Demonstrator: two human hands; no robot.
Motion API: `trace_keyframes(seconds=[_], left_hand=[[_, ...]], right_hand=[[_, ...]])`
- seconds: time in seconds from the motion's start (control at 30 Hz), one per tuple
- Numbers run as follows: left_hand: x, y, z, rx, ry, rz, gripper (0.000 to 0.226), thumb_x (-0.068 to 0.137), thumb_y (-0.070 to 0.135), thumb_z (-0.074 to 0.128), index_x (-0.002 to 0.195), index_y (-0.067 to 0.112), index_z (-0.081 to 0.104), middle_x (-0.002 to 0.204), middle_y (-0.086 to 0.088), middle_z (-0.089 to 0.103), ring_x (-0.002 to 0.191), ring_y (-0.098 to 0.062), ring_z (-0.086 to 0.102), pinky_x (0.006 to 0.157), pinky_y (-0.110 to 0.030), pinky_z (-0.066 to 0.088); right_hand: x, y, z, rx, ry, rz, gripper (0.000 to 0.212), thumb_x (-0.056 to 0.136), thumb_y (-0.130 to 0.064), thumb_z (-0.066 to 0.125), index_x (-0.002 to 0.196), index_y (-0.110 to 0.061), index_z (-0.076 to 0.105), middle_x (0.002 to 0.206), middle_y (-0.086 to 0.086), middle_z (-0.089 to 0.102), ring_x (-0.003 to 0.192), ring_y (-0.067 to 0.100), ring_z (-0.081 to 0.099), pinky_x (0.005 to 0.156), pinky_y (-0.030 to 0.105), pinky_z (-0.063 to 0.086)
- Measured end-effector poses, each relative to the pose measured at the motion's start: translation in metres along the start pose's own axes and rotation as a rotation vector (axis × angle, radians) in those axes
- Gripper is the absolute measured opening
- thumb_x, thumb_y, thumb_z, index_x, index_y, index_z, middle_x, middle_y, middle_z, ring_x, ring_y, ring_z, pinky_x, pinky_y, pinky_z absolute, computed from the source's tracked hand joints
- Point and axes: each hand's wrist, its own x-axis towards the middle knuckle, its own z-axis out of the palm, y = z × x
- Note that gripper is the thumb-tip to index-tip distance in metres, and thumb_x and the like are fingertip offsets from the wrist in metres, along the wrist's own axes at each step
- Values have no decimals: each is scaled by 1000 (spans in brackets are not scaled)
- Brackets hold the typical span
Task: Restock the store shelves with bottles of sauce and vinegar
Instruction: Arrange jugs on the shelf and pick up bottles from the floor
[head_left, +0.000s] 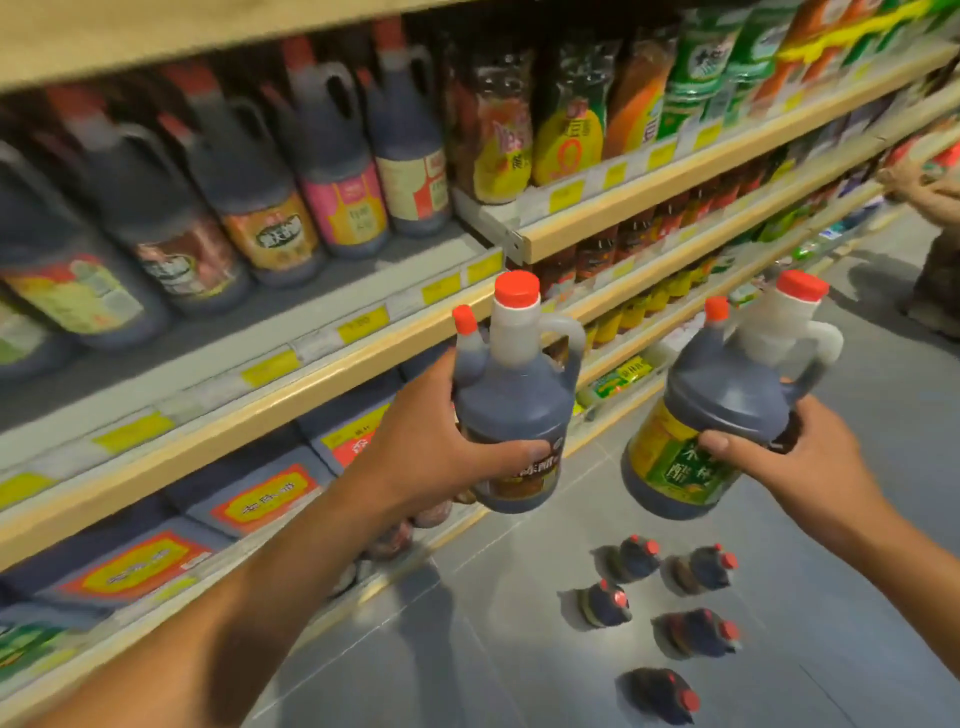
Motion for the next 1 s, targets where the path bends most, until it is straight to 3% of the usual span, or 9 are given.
trace_keyframes(seconds=[0.17,0.37,0.43,0.5,0.57,0.77,0.87,0.93,1.0], left_hand=[[-51,10,-63,65,199,-26,67,59,62,88,117,55,56,115,32,68,105,5,68,79,-22,59],[-115,4,-134,108,391,-81,62,55,54,85,108,66,54,110,33,69,100,5,68,76,-17,57],[-136,-1,-153,113,432,-117,63,55,53,84,110,63,54,111,32,69,101,5,68,77,-19,59],[-157,-9,-168,127,474,-140,63,55,54,82,110,65,53,111,33,69,101,6,67,74,-16,58],[-179,-17,-180,122,514,-172,65,55,54,84,111,65,53,111,32,69,101,5,68,72,-17,58],[-237,-36,-206,25,598,-217,63,56,45,91,112,55,63,109,21,75,99,1,72,73,-16,57],[-258,-42,-217,24,638,-229,64,53,47,91,110,56,63,107,22,75,98,2,71,76,-15,56],[-270,-45,-223,42,668,-232,63,51,49,90,106,58,62,103,25,75,93,5,71,72,-11,54],[-280,-49,-229,65,685,-230,63,52,53,89,107,63,60,104,29,73,94,6,70,72,-9,53]], right_hand=[[18,-38,43,-39,-168,-83,65,56,-32,81,116,-16,63,100,-15,69,86,-5,64,62,16,50],[20,-82,123,-44,-357,-186,58,54,-28,83,108,-11,70,93,-9,77,78,1,72,58,11,54],[16,-94,152,-37,-423,-224,51,57,-28,90,103,-15,71,83,-14,78,76,-3,72,56,8,51],[9,-106,179,-21,-496,-264,50,60,-34,98,100,-22,71,85,-23,77,77,-7,71,57,8,50],[2,-118,205,19,-570,-268,56,55,-39,100,101,-26,71,89,-19,78,81,-2,72,58,10,52],[-18,-172,275,102,-769,-277,60,49,-57,76,95,-18,73,72,-11,75,59,-2,66,50,13,48],[-19,-205,308,17,-932,-218,52,61,-54,78,97,-16,77,88,2,80,76,12,75,62,27,57],[-18,-226,327,-21,-1013,-207,39,65,-53,77,89,-22,81,89,3,80,76,13,75,61,23,56],[-18,-246,344,-75,-1021,-245,48,58,-63,79,88,-26,80,90,1,80,81,15,76,67,27,56]])
